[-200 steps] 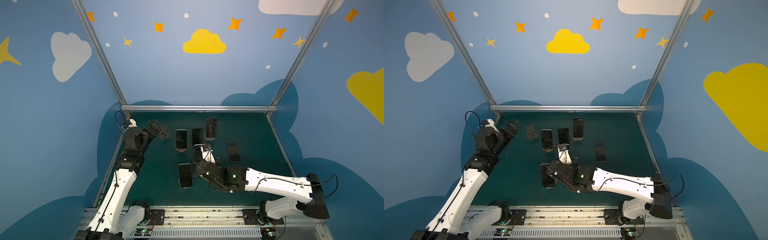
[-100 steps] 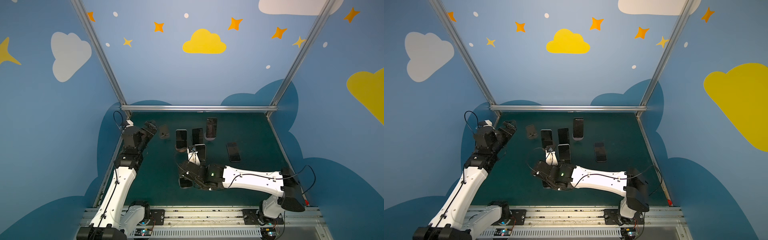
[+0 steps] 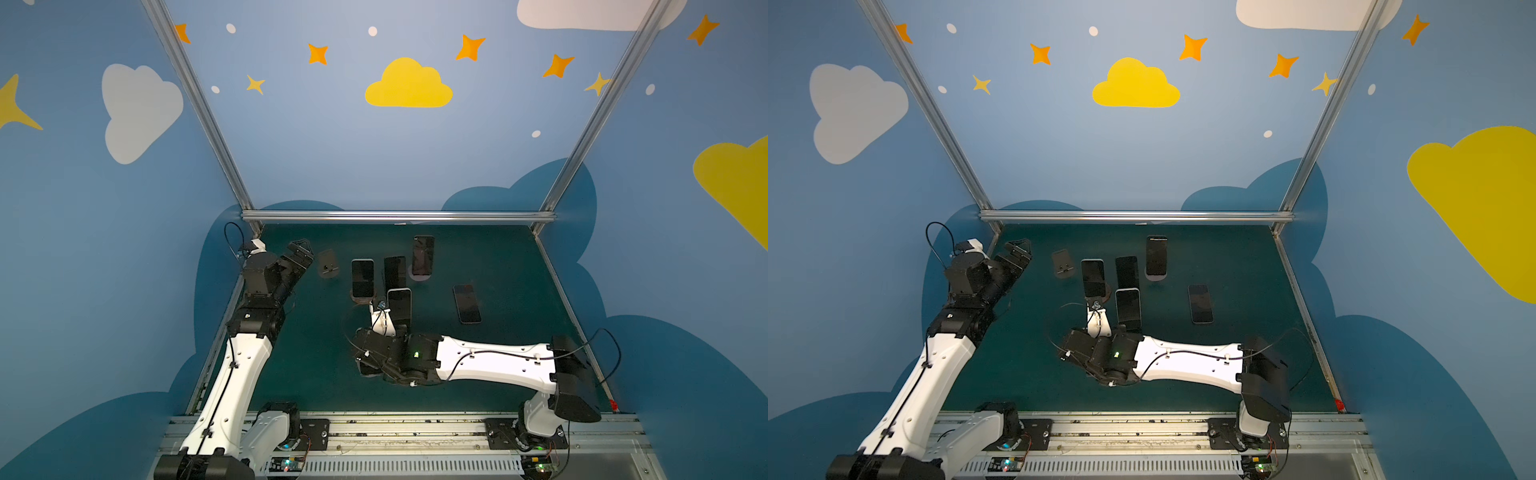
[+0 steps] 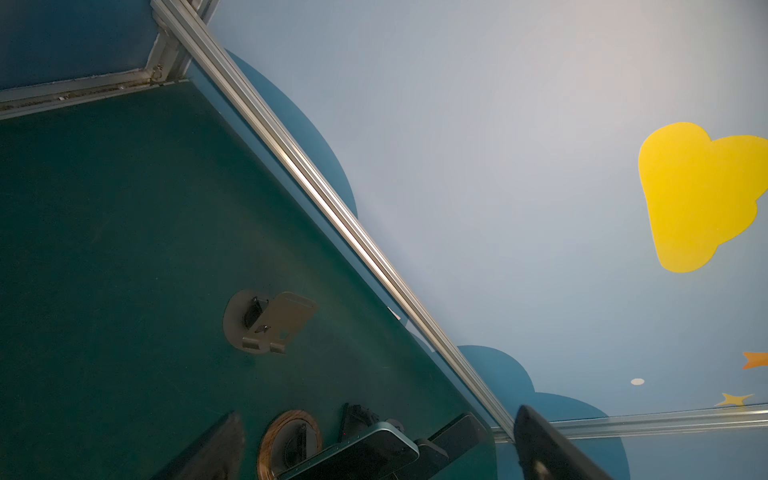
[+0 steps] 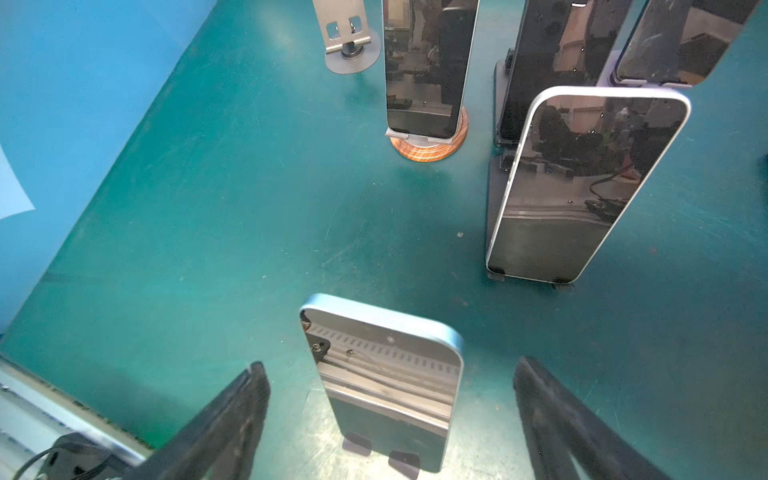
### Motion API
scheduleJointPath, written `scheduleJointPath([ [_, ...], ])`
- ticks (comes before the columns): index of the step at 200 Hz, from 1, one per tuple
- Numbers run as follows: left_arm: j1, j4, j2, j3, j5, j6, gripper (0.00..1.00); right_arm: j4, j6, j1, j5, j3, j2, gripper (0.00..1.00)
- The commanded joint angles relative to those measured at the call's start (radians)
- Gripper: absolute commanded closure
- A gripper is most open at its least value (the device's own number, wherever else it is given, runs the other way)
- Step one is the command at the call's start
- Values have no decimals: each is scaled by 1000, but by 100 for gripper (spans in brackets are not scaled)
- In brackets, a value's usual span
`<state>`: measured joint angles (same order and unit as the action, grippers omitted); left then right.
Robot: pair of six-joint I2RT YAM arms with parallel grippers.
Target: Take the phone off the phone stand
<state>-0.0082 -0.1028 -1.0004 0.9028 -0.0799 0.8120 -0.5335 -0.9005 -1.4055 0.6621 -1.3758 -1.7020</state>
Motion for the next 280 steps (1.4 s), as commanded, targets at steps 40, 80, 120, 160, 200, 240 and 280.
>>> scheduleJointPath([
  [40,3,30,-10,-7,-13,-8,0,23,23,-16,38,-40,-41,8],
  [80,2,35,-14,-9,-18,-7,0,-33,-16,-16,79,-70,-66,8],
  [120,-1,38,-20,-10,-26,-6,0,-53,-41,-15,95,-90,-85,7],
  [160,-1,38,-21,-8,-28,-6,0,-45,-57,-12,98,-94,-94,7],
  [200,-1,38,-18,-8,-29,-6,0,-30,-77,-12,100,-94,-115,7],
  [240,-1,38,-18,-8,-29,-4,0,-16,-77,-10,112,-93,-127,7],
  [280,-1,38,-19,-10,-29,-5,0,-13,-86,-10,113,-98,-152,7],
])
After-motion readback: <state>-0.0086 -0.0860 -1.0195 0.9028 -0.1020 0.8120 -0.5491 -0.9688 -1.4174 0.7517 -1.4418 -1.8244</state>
